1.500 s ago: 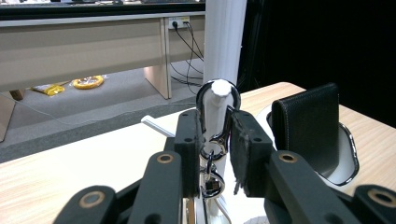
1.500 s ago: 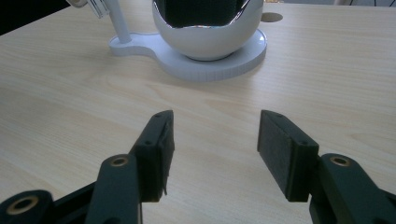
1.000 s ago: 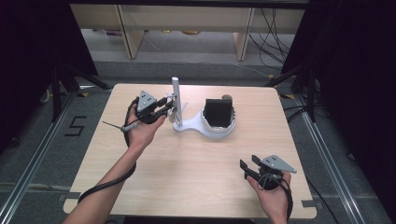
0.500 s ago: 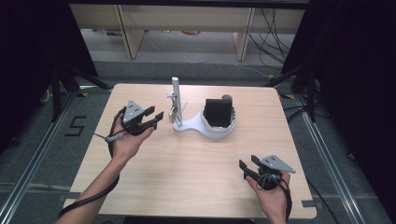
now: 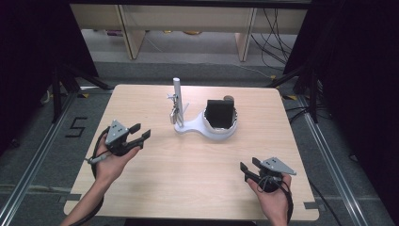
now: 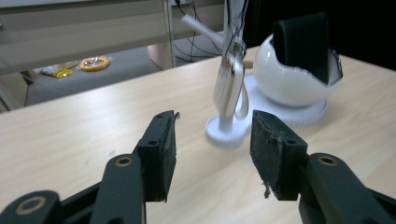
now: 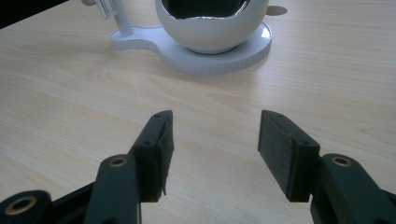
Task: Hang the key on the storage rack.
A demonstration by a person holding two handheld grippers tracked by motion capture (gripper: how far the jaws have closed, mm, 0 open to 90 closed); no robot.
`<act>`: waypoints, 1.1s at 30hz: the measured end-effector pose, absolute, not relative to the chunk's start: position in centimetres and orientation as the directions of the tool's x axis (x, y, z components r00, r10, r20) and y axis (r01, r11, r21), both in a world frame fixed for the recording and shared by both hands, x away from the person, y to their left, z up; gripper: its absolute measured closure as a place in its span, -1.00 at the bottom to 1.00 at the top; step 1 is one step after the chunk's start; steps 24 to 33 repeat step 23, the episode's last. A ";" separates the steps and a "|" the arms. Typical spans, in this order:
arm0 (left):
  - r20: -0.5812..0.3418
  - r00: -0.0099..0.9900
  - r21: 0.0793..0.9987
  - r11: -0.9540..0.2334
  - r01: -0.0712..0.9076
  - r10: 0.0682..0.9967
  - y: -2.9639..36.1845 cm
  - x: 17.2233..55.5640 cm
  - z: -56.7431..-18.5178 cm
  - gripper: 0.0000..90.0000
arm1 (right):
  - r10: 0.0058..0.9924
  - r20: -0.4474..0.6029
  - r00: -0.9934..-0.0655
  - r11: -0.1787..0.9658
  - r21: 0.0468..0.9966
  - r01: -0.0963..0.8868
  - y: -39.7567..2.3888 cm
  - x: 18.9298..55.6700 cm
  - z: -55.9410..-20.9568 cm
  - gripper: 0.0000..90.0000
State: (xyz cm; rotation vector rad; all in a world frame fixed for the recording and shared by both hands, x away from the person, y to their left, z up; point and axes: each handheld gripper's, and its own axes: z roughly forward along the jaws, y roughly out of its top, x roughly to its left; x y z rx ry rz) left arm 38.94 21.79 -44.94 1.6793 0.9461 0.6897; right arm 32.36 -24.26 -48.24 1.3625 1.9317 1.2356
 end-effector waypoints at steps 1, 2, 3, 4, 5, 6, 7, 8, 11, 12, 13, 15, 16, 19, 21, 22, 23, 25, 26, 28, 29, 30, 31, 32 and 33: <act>-0.003 0.516 0.955 -0.151 0.256 0.857 22.1 38.4 -45.5 0.11 | 0.911 0.114 -0.396 0.103 0.867 0.488 -24.3 32.4 -48.3 0.03; 0.003 0.509 0.952 -0.158 0.261 0.861 22.5 37.9 -46.1 0.11 | 0.912 0.111 -0.396 0.110 0.862 0.494 -24.3 32.3 -48.2 0.03; -0.001 0.500 0.954 -0.150 0.261 0.866 22.8 37.4 -46.7 0.11 | 0.910 0.114 -0.398 0.106 0.865 0.490 -24.3 32.4 -48.3 0.03; 0.000 0.495 0.955 -0.147 0.257 0.869 23.0 36.9 -47.3 0.11 | 0.913 0.103 -0.395 0.106 0.874 0.473 -24.2 32.5 -48.5 0.03; -0.003 0.493 0.957 -0.141 0.255 0.870 23.2 36.5 -47.9 0.11 | 0.914 0.103 -0.392 0.106 0.873 0.476 -24.1 32.5 -48.5 0.03; -0.002 0.489 0.959 -0.137 0.249 0.872 23.4 36.1 -48.4 0.11 | 0.909 0.117 -0.399 0.099 0.871 0.481 -24.1 32.4 -48.5 0.03; -0.001 0.485 0.959 -0.136 0.247 0.874 23.6 35.7 -48.8 0.11 | 0.920 0.133 -0.369 0.082 0.855 0.512 -23.9 32.2 -48.4 0.03; -0.005 0.483 0.960 -0.132 0.249 0.876 23.8 35.3 -49.3 0.10 | 0.916 0.134 -0.379 0.088 0.853 0.515 -23.9 32.1 -48.3 0.03; 0.001 0.484 0.964 -0.130 0.233 0.875 23.9 34.7 -50.3 0.09 | 0.915 0.132 -0.382 0.088 0.857 0.507 -23.8 32.2 -48.5 0.03; 0.001 0.483 0.964 -0.129 0.232 0.876 23.9 34.5 -50.5 0.09 | 0.912 0.144 -0.383 0.080 0.855 0.513 -23.7 32.2 -48.6 0.03; -0.010 0.481 0.965 -0.117 0.235 0.877 24.0 34.3 -50.7 0.08 | 0.910 0.131 -0.392 0.093 0.859 0.503 -23.7 32.2 -48.6 0.03; -0.022 0.479 0.968 -0.101 0.231 0.878 24.0 34.2 -51.1 0.06 | 0.911 0.104 -0.400 0.118 0.863 0.492 -23.9 32.4 -48.7 0.03; -0.020 0.478 0.969 -0.101 0.226 0.878 24.0 34.2 -51.2 0.05 | 0.908 0.108 -0.405 0.118 0.861 0.495 -23.9 32.4 -48.7 0.03; -0.025 0.471 0.966 -0.099 0.237 0.882 24.0 34.0 -51.7 0.02 | 0.908 0.101 -0.407 0.121 0.867 0.484 -23.7 32.4 -48.8 0.03; -0.031 0.477 0.965 -0.097 0.241 0.878 24.0 34.0 -52.1 0.02 | 0.909 0.130 -0.397 0.095 0.862 0.499 -23.4 32.3 -48.9 0.02; -0.030 0.482 0.964 -0.102 0.247 0.876 23.9 34.1 -52.2 0.01 | 0.906 0.104 -0.410 0.123 0.862 0.491 -23.6 32.3 -48.9 0.02; -0.039 0.486 0.965 -0.094 0.245 0.873 23.8 34.3 -52.4 -0.01 | 0.904 0.110 -0.413 0.120 0.862 0.493 -23.6 32.3 -48.9 0.02; -0.039 0.486 0.965 -0.094 0.245 0.873 23.8 34.3 -52.4 -0.01 | 0.904 0.110 -0.413 0.120 0.862 0.493 -23.6 32.3 -48.9 0.02; -0.039 0.486 0.965 -0.094 0.245 0.873 23.8 34.3 -52.4 -0.01 | 0.904 0.110 -0.413 0.120 0.862 0.493 -23.6 32.3 -48.9 0.02; -0.039 0.486 0.965 -0.094 0.245 0.873 23.8 34.3 -52.4 -0.01 | 0.904 0.110 -0.413 0.120 0.862 0.493 -23.6 32.3 -48.9 0.02; -0.039 0.486 0.965 -0.094 0.245 0.873 23.8 34.3 -52.4 -0.01 | 0.904 0.110 -0.413 0.120 0.862 0.493 -23.6 32.3 -48.9 0.02; -0.039 0.486 0.965 -0.094 0.245 0.873 23.8 34.3 -52.4 -0.01 | 0.904 0.110 -0.413 0.120 0.862 0.493 -23.6 32.3 -48.9 0.02; -0.039 0.486 0.965 -0.094 0.245 0.873 23.8 34.3 -52.4 -0.01 | 0.904 0.110 -0.413 0.120 0.862 0.493 -23.6 32.3 -48.9 0.02; -0.039 0.486 0.965 -0.094 0.245 0.873 23.8 34.3 -52.4 -0.01 | 0.904 0.110 -0.413 0.120 0.862 0.493 -23.6 32.3 -48.9 0.02; -0.039 0.486 0.965 -0.094 0.245 0.873 23.8 34.3 -52.4 -0.01 | 0.904 0.110 -0.413 0.120 0.862 0.493 -23.6 32.3 -48.9 0.02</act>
